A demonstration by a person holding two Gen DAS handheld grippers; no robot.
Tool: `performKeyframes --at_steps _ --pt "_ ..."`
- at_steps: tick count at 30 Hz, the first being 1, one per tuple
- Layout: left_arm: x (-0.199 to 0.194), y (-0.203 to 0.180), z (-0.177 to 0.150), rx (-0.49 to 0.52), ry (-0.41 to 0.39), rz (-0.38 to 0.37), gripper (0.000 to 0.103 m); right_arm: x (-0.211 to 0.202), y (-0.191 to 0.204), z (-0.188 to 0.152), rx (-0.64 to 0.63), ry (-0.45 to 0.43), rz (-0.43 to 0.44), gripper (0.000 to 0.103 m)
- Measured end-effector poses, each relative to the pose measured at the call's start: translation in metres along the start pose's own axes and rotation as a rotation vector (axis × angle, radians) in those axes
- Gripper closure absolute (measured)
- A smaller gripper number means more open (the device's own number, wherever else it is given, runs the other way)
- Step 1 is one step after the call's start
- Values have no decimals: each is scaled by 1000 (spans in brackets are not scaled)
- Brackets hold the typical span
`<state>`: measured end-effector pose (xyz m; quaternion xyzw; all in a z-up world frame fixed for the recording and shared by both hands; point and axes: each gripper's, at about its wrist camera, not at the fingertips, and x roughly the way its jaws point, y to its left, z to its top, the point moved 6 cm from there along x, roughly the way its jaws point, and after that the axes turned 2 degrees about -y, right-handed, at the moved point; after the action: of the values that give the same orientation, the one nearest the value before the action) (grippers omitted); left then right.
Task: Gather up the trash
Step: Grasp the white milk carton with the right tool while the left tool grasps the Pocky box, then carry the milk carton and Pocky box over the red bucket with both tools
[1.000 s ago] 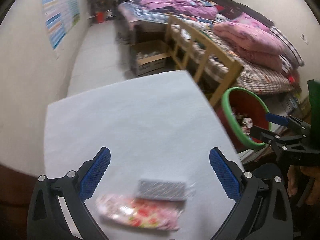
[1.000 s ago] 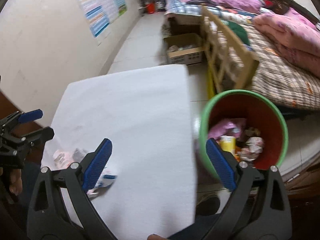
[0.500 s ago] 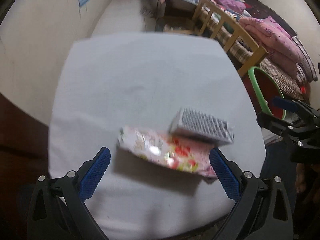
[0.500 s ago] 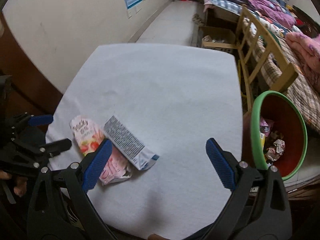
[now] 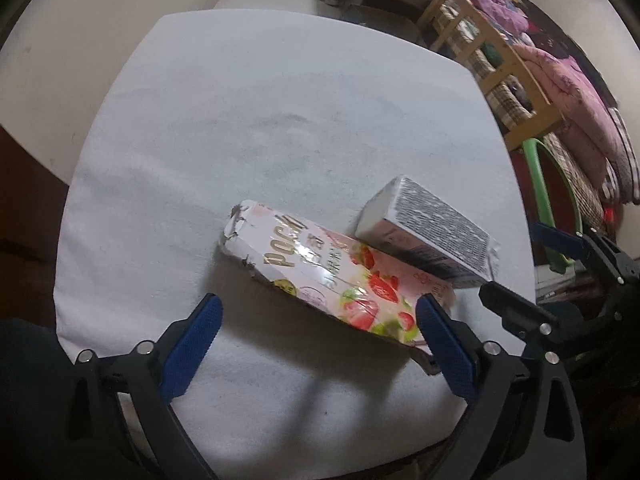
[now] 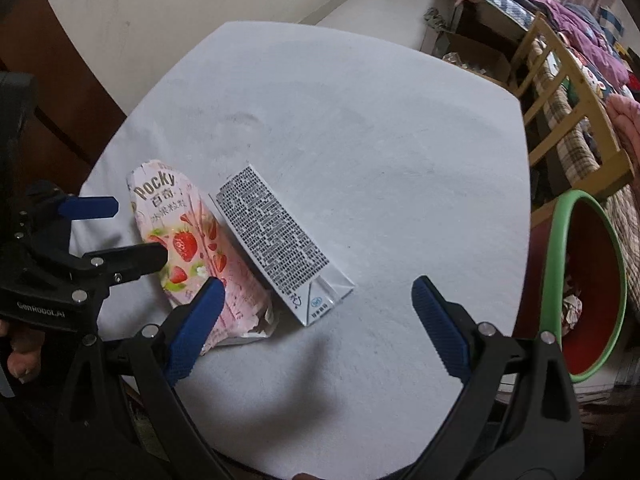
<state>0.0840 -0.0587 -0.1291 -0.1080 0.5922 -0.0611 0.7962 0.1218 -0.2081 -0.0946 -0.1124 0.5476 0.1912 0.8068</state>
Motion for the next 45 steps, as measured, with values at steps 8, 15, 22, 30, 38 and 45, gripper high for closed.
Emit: performKeyframes --at_steps 8,15,22,30,38,45 --pt "22 8 4 -73 41 -15 22 29 0 4 -22 55 19 21" --pt "31 2 4 -63 49 -29 30 47 7 6 -45 94 46 38" --pt "34 3 2 -65 56 -64 49 52 11 3 -45 103 51 50" --pt "25 -3 3 -25 51 -82 69 44 6 4 -14 81 45 62" --pt "7 -8 10 10 12 -84 72 26 1 8 7 35 33 66" --pt "-19 -18 21 59 -56 -69 73 1 -2 12 38 -29 24 66"
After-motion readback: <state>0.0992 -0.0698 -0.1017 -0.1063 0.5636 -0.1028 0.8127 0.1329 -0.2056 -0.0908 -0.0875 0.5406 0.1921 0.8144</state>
